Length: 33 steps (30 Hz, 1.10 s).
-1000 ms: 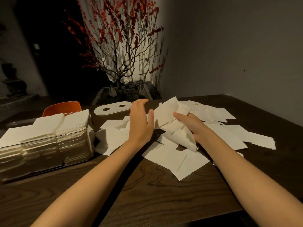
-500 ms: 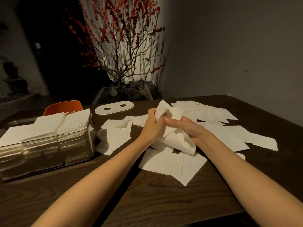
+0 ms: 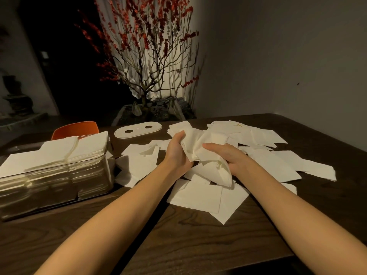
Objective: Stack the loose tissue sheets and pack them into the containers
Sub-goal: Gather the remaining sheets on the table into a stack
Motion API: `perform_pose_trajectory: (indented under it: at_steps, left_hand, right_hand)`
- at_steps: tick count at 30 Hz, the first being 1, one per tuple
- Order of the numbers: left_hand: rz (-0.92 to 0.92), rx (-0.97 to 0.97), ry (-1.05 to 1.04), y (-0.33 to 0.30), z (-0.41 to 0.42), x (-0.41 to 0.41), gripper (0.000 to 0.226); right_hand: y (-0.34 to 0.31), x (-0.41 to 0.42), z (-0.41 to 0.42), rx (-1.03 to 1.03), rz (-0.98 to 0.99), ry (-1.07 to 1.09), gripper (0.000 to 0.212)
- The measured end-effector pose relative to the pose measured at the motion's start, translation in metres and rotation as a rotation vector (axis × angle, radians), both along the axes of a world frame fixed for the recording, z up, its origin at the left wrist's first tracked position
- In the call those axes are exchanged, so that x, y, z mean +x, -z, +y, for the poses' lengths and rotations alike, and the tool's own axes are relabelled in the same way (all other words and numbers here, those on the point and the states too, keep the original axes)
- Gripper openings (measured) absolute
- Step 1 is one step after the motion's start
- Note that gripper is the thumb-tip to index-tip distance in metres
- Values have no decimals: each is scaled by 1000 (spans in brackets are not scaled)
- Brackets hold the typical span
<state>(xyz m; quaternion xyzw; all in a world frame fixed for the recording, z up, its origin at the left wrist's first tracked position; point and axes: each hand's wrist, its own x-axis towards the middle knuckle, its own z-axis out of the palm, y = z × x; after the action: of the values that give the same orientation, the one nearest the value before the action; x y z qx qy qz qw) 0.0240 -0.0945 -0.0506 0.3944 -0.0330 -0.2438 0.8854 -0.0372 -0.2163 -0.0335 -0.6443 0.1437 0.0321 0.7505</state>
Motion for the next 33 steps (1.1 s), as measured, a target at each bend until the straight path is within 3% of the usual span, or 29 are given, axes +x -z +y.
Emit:
perform_pose_trajectory:
  at_steps: [3,13,18,22,29,33]
  left_hand:
    - [8,-46,15,1,0,1,43]
    - [-7,-82,8,-3,5,-2,27]
    - [-99,1,8,-4,10,0,20]
    - [-90,31,23,-6,16,3,22]
    - [-128,246,107,-9,30,11,31]
    - [-119,515,164,-11,38,12,7]
  right_hand:
    - [3,6,-3,46,-2,22,24]
    - [12,16,-5,32,-110,74,16]
    - [13,19,-12,-89,-205,41,32]
    - [13,17,-17,-181,-229,58,27]
    - [7,15,-20,-434,-352,53,30]
    - [0,8,-24,-507,-357,-67,30]
